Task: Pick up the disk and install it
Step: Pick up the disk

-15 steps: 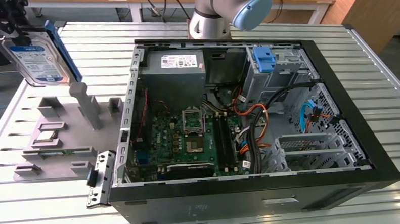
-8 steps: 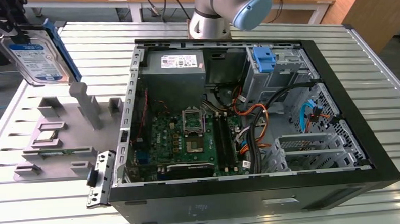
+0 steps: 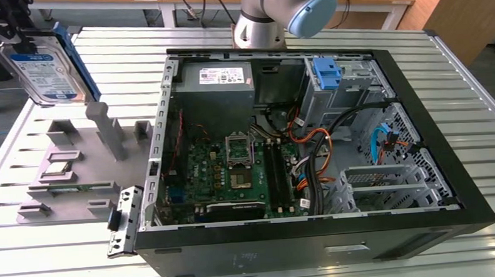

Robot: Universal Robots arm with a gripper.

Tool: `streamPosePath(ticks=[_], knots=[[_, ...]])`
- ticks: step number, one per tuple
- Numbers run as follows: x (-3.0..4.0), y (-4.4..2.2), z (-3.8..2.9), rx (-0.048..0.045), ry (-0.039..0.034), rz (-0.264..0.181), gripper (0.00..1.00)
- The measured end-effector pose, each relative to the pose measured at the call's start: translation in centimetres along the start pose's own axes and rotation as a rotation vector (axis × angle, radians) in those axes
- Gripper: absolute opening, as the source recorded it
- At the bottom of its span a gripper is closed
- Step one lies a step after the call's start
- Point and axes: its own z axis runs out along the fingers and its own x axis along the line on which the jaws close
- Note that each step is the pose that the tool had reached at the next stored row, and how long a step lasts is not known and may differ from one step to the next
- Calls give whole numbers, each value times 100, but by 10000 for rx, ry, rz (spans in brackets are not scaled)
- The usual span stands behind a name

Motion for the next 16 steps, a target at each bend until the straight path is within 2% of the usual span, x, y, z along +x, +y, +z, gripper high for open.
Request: streamPosePath(ticks=[16], knots=[[-5, 1, -43, 0, -8, 1, 35]])
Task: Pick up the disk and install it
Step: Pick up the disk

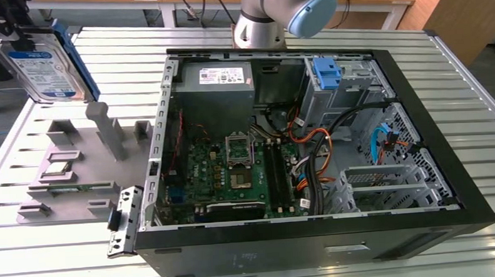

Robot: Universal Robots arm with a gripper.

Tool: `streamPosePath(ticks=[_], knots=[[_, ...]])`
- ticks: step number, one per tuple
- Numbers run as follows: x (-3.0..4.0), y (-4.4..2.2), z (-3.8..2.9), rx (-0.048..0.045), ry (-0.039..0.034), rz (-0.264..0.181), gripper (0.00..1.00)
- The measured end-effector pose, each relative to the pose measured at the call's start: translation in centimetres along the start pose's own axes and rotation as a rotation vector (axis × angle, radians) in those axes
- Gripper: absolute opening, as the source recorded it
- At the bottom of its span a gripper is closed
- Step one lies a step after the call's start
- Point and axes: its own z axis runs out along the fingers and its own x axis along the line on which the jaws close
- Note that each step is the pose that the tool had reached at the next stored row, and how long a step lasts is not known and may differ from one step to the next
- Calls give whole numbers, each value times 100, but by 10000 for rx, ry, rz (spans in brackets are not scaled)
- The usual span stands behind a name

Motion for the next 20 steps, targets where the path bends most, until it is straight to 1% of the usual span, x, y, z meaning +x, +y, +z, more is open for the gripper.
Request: streamPosePath(ticks=[20], knots=[[-7, 2, -41, -1, 0, -1, 35]])
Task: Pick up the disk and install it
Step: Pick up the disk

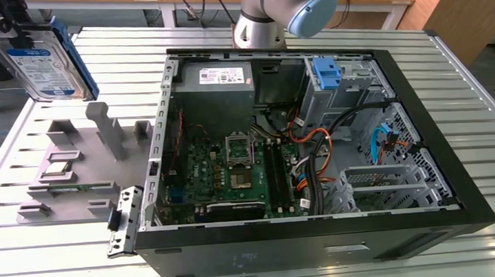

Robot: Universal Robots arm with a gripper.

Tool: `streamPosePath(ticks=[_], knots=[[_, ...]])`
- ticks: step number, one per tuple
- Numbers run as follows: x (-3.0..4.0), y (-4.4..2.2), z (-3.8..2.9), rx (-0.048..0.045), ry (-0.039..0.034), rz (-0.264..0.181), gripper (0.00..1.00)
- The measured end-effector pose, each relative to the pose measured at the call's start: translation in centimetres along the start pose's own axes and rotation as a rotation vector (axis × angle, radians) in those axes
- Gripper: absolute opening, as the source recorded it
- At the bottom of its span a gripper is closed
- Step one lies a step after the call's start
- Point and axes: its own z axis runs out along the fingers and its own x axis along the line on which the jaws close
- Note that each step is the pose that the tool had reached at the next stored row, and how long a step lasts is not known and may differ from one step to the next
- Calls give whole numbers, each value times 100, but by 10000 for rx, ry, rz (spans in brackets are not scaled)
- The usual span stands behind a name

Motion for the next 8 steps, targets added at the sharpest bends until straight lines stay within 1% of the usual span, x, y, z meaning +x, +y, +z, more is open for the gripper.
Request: streamPosePath(ticks=[5, 7, 8], knots=[[-4, 2, -8, 0, 0, 0, 35], [-15, 11, -42, 2, 0, 0, 35], [-15, 11, -43, 2, 0, 0, 35]])
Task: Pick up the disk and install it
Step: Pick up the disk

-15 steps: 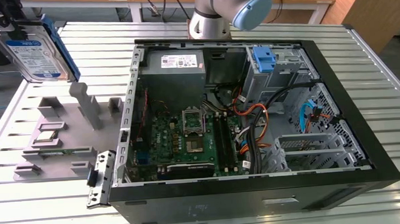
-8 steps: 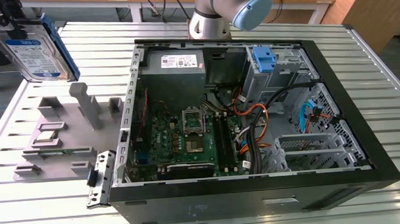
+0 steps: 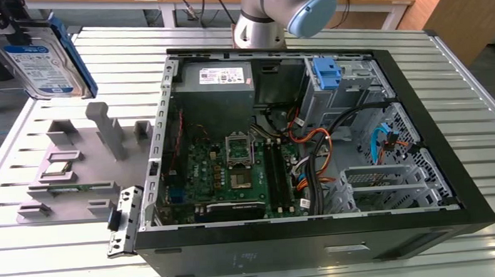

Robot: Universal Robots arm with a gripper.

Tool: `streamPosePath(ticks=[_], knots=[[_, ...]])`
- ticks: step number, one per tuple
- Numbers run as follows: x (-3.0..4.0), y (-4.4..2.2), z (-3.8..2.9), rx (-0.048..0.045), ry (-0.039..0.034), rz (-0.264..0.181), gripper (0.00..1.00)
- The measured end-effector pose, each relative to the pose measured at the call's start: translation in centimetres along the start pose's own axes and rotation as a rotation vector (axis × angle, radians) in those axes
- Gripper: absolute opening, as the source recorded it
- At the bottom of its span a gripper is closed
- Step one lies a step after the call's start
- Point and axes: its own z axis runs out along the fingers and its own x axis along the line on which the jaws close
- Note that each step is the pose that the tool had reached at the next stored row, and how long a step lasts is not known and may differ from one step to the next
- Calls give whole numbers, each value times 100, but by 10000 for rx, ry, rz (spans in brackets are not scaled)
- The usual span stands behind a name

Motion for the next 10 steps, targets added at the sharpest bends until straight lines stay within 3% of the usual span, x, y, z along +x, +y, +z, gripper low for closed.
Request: streamPosePath(ticks=[10], knots=[[-9, 3, -51, 3, 0, 0, 35]])
